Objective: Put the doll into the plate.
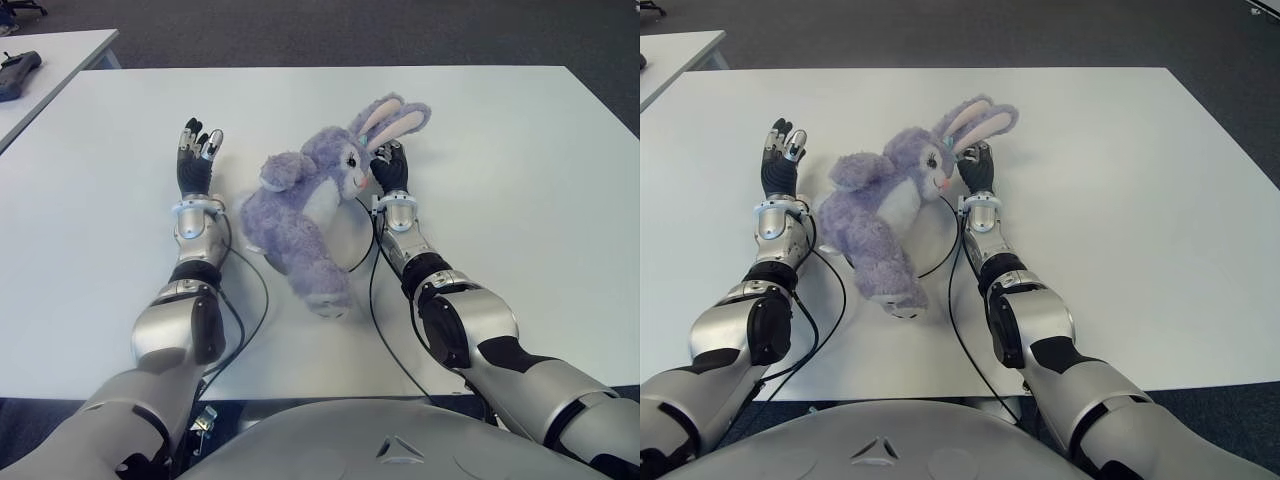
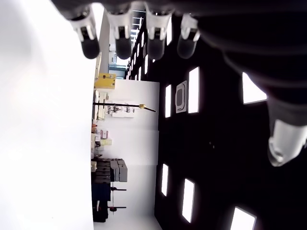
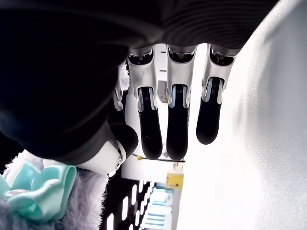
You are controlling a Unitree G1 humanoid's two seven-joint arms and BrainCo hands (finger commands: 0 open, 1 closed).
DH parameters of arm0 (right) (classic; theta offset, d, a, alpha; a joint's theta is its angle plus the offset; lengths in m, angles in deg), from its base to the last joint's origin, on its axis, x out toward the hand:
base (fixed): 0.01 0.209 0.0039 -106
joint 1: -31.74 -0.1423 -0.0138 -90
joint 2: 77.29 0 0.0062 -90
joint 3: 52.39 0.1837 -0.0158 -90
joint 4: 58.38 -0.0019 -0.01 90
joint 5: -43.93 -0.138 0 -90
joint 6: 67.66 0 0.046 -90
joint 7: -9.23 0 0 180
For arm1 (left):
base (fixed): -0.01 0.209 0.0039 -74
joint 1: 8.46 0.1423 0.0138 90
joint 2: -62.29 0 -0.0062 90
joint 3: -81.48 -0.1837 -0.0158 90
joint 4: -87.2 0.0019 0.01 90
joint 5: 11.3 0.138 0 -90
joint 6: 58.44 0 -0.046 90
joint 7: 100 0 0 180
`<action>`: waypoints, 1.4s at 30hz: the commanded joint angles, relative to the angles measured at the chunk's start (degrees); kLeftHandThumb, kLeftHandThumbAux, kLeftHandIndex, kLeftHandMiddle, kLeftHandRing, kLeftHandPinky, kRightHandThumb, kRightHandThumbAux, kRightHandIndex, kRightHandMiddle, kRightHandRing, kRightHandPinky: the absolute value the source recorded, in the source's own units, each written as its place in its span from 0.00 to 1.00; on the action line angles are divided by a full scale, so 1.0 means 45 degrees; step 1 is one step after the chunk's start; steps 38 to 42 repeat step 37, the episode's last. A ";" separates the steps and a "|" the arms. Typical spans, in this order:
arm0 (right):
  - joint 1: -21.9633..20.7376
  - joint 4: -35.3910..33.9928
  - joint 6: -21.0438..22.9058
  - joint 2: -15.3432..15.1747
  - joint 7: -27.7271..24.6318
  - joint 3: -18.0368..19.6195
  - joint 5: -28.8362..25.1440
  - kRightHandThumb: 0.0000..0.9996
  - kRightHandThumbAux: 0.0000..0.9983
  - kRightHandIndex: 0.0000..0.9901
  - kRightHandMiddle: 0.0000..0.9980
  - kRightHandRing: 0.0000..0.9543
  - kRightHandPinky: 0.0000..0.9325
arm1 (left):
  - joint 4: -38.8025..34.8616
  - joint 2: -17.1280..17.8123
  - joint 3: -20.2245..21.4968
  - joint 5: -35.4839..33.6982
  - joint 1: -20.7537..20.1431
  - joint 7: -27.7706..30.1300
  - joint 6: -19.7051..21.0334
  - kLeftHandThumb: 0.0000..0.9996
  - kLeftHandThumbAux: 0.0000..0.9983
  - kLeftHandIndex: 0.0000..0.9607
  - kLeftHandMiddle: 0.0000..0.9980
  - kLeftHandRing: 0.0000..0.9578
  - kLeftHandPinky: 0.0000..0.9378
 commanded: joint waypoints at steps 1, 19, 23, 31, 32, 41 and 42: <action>0.2770 0.1677 0.1337 0.0482 -0.0051 0.0021 0.0047 0.70 0.74 0.42 0.37 0.38 0.36 | 0.1761 -0.2043 0.0325 -0.0569 0.3485 0.0309 0.0435 0.00 0.54 0.01 0.05 0.03 0.03; 0.2805 0.1679 0.1325 0.0489 -0.0173 0.0113 -0.0034 0.70 0.74 0.42 0.36 0.37 0.35 | 0.1813 -0.1953 0.0113 -0.0318 0.3493 -0.0029 0.0780 0.00 0.57 0.01 0.05 0.03 0.04; 0.2841 0.1671 0.1239 0.0503 -0.0123 0.0100 -0.0013 0.70 0.74 0.42 0.37 0.37 0.35 | 0.1812 -0.1957 0.0097 -0.0311 0.3537 -0.0011 0.0768 0.00 0.59 0.01 0.05 0.04 0.04; 0.2900 0.1663 0.1152 0.0481 0.0074 -0.0075 0.0167 0.70 0.74 0.42 0.37 0.38 0.36 | 0.1790 -0.1970 0.0060 -0.0306 0.3635 0.0051 0.0645 0.00 0.59 0.01 0.05 0.03 0.03; 0.2906 0.1661 0.1146 0.0481 0.0080 -0.0081 0.0172 0.70 0.74 0.42 0.37 0.37 0.35 | 0.1785 -0.1973 0.0056 -0.0305 0.3646 0.0051 0.0625 0.00 0.59 0.01 0.05 0.03 0.04; 0.2924 0.1659 0.1137 0.0479 0.0099 -0.0121 0.0207 0.70 0.74 0.42 0.37 0.37 0.35 | 0.1776 -0.1976 0.0035 -0.0288 0.3680 0.0034 0.0577 0.00 0.59 0.01 0.05 0.03 0.04; 0.2924 0.1659 0.1137 0.0479 0.0099 -0.0121 0.0207 0.70 0.74 0.42 0.37 0.37 0.35 | 0.1776 -0.1976 0.0035 -0.0288 0.3680 0.0034 0.0577 0.00 0.59 0.01 0.05 0.03 0.04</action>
